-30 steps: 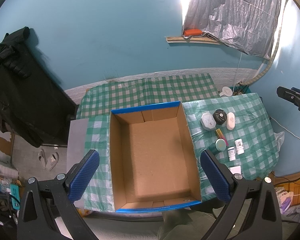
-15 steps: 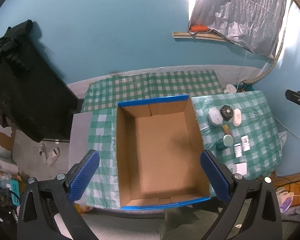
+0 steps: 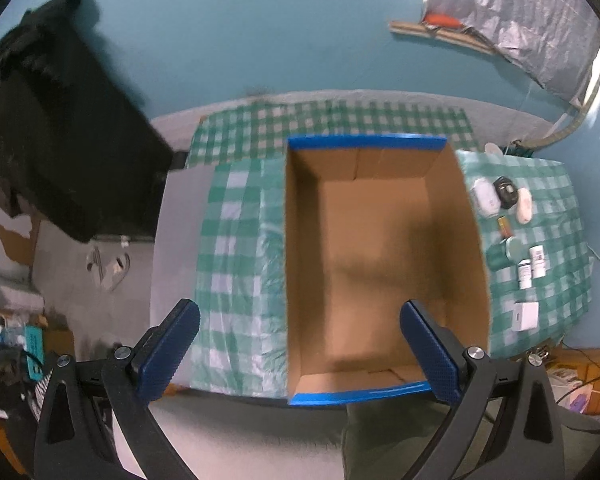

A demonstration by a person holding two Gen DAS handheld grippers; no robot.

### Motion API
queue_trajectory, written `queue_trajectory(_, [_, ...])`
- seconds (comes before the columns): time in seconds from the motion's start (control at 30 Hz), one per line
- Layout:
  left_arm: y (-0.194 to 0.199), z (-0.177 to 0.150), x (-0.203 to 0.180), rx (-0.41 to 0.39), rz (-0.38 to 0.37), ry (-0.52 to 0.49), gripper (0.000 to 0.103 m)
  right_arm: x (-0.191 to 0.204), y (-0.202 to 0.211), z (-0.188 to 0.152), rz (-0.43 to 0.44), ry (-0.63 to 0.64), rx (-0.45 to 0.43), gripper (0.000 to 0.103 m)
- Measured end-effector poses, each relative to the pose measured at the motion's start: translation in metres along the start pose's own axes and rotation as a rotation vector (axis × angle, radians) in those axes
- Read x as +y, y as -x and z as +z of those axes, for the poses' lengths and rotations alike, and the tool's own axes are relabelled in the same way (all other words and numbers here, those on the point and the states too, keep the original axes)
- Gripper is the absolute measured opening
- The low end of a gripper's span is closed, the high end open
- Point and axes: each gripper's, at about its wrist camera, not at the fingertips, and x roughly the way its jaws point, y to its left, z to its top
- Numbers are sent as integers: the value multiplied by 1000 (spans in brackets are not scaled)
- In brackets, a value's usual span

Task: Organize rigid objects
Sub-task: 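Lower the right gripper onto the white square plug charger and close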

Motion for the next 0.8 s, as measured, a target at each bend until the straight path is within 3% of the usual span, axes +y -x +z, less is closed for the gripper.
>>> queue_trajectory(0.33, [-66,-26,27,133,5,44,101,-7,-56,-44,-9,0,132,101])
queue_trajectory(0.43, [-79,-33,27,162,-2,42,89,-7,-73,-59,-16,-1,177,101])
queue_trajectory(0.63, [-98,-43,24,191,-23,34,87,-8,-111,-88,-15,-24,294,101])
queue_trajectory(0.8, [-112,-49,25,225,-23,35,85,-11,-135,-108,-10,-83,362,95])
